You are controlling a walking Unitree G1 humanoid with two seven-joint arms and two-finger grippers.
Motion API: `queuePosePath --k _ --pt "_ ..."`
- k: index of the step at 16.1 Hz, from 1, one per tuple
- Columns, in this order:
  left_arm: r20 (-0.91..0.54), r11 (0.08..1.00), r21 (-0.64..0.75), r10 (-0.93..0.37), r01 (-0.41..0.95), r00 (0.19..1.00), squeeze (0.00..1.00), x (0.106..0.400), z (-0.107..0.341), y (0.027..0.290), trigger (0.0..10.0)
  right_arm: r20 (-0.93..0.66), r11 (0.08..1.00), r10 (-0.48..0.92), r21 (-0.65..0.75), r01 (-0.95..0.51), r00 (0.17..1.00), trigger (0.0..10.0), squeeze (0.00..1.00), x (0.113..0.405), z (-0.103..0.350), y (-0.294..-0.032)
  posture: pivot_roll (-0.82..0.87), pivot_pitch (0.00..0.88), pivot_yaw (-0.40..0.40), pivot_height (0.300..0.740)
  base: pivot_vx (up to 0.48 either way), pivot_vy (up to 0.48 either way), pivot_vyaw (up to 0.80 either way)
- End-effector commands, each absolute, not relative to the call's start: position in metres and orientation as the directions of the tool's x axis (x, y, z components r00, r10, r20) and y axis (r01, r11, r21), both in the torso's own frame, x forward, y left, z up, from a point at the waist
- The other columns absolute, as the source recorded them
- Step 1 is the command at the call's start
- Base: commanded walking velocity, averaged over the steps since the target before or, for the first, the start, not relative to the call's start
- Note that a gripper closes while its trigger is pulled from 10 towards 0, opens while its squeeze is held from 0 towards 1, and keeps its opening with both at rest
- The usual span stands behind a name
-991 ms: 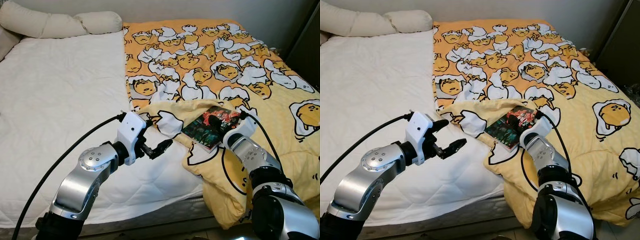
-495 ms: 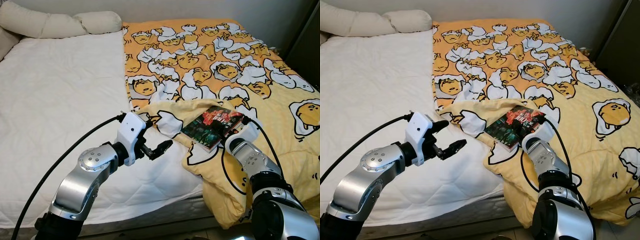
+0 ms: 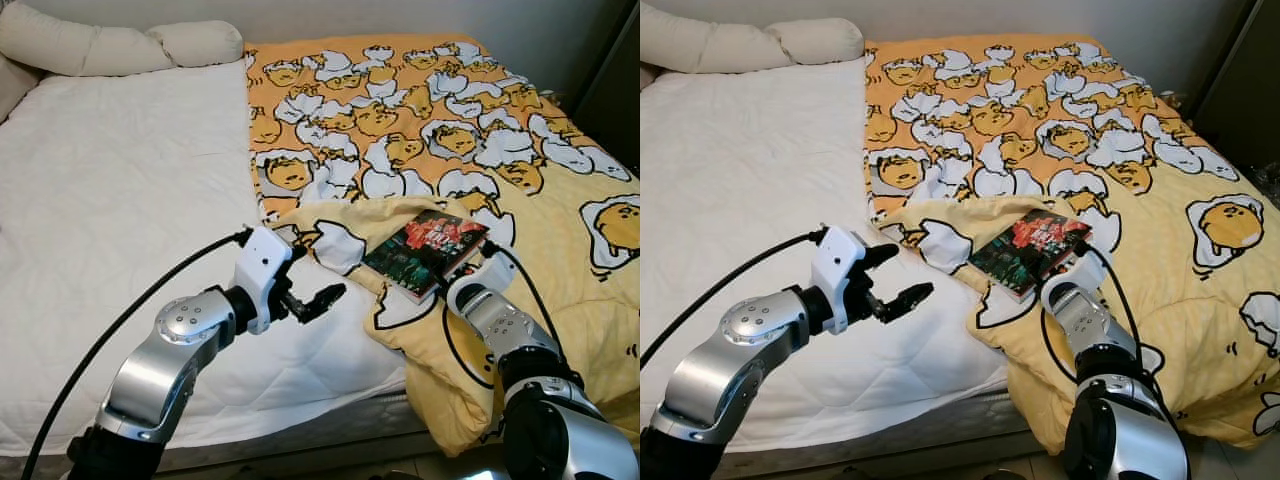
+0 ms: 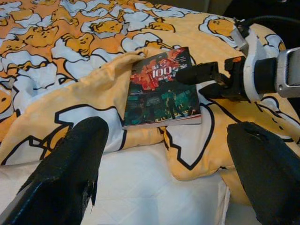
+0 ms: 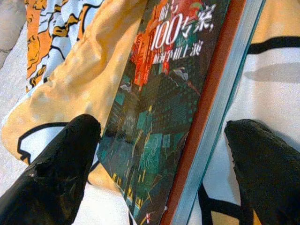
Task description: Clean up the room
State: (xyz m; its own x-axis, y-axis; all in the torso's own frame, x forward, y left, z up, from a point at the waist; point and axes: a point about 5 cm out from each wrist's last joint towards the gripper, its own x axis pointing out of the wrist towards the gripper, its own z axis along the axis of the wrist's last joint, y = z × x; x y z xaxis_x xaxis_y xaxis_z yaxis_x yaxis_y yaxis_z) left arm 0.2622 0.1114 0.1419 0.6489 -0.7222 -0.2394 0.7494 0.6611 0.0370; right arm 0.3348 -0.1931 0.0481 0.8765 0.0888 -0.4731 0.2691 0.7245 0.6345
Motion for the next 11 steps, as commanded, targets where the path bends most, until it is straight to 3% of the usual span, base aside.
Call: queuePosePath --k 1,4,11 --pt "-0.245 0.648 0.05 -0.729 0.76 0.639 1.0 0.259 0.144 0.111 10.0 -0.462 0.695 0.124 0.672 0.256 0.878 10.0 1.0 0.332 0.043 -0.188 0.01 0.0 0.038 0.74 0.0 0.0 0.0" --pt "-0.252 0.639 0.053 -0.735 0.767 0.63 1.0 0.259 0.145 0.111 10.0 -0.425 0.653 0.169 0.724 0.222 0.889 10.0 1.0 0.332 0.043 -0.185 0.03 0.01 0.051 0.74 0.0 0.0 0.0" --pt "-0.291 0.613 0.055 -0.745 0.788 0.6 1.0 0.252 0.145 0.114 10.0 -0.495 0.578 0.115 0.738 0.348 0.861 10.0 1.0 0.324 0.027 -0.191 0.07 0.065 0.071 0.74 0.0 0.0 0.0"
